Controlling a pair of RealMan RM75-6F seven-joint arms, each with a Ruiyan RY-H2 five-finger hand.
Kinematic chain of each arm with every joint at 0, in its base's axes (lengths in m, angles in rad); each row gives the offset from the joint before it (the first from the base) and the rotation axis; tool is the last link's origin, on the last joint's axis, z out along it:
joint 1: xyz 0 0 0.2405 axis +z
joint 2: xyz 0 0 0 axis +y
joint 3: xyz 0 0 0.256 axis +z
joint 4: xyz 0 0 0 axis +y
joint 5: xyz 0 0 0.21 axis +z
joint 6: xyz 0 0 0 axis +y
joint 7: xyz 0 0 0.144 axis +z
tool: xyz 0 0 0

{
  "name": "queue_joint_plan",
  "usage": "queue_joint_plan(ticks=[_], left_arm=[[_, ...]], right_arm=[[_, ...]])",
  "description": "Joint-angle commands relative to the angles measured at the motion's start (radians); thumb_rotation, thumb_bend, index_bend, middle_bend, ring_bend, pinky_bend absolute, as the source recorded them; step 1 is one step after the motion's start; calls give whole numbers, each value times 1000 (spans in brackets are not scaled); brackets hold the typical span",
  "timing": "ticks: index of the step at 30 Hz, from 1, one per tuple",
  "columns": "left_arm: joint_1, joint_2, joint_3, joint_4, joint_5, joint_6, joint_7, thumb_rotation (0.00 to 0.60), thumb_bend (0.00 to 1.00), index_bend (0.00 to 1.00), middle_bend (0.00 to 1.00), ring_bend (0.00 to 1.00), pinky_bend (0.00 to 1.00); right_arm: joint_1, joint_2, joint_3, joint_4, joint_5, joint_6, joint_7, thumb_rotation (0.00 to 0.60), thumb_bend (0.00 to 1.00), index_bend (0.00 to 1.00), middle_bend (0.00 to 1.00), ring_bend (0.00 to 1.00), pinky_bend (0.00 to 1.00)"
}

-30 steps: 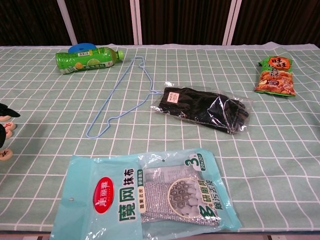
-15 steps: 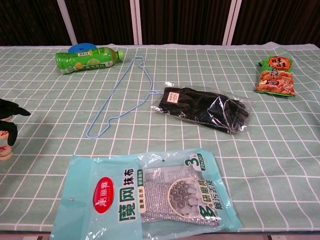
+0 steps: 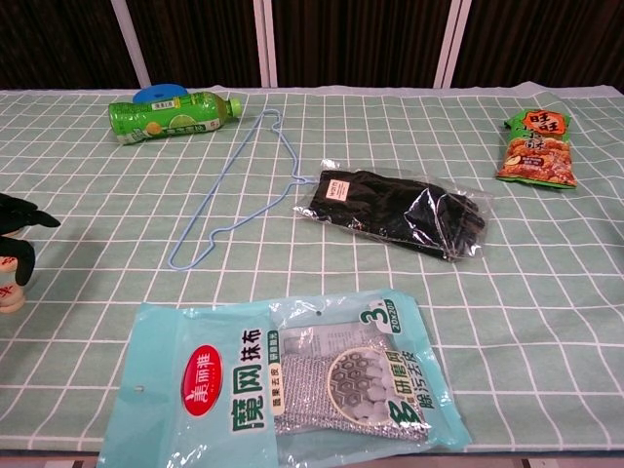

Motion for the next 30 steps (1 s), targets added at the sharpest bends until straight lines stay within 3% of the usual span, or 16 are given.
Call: queue_joint_plan(ticks=[1, 30], left_arm=[[1, -1, -1, 1, 0, 2, 3, 600, 350, 457, 92, 0, 65], [12, 4, 4, 6, 4, 10, 12, 600, 350, 427, 91, 0, 64]], right_arm=[[0, 0, 0, 0, 1, -1, 0, 600, 205, 48, 51, 33, 0], [-1, -4, 4, -2, 9, 3, -12, 600, 205, 53, 51, 33, 0]])
